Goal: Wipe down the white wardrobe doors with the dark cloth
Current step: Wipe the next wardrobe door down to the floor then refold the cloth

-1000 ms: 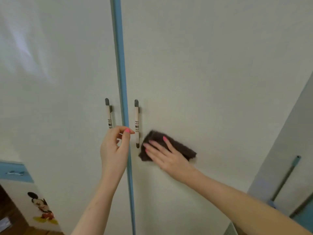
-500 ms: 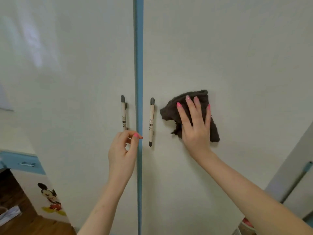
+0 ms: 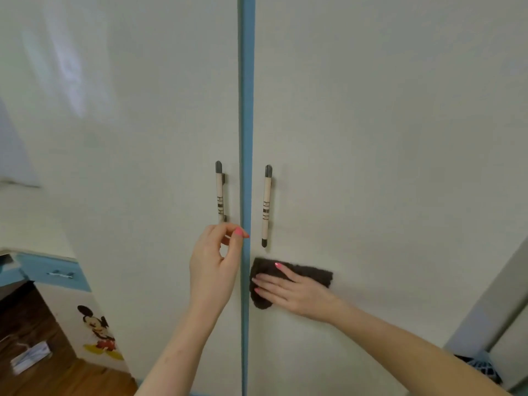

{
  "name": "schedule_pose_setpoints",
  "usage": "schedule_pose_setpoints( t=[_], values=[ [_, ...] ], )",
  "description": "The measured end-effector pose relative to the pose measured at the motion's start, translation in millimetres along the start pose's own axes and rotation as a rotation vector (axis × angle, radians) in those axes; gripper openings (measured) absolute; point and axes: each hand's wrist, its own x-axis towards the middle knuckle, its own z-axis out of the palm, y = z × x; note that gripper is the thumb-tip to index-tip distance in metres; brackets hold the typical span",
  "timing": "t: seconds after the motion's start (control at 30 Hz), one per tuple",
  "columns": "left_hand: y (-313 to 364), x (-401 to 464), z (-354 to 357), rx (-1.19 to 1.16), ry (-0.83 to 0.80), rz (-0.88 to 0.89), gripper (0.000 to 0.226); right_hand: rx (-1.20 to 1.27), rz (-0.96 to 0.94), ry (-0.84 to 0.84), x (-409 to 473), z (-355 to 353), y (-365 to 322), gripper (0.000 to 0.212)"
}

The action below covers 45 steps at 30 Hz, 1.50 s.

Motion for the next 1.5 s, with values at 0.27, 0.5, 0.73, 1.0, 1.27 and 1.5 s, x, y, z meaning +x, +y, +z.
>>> schedule_pose_setpoints(
  t=[0.27, 0.5, 0.73, 1.0, 1.27, 1.5],
  values=[
    [7, -17, 33, -0.032, -0.053, -0.045, 0.019, -0.007, 0.151, 0.078, -49, -2, 13, 0.050],
    [24, -31, 48, -0.068, -0.065, -0.056, 0.020, -0.166, -0.250, -0.212, -126, 0, 8, 0.049],
    [36, -43, 79, -0.068, -0.077, -0.086, 0.022, -0.046, 0.325, 0.209, -131, -66, 136, 0.043],
    [49, -62, 112, -0.036, -0.074, -0.096, 0.020, -0.052, 0.439, 0.159, -156, -33, 84, 0.053],
    [60, -71, 134, 0.002, -0.072, -0.026, 0.019, -0.118, -0.096, -0.239, -213, -9, 27, 0.062],
    [64, -80, 150, -0.009, -0.057, -0.049, 0.019, -0.089, 0.279, 0.106, -243, -55, 136, 0.051]
  ],
)
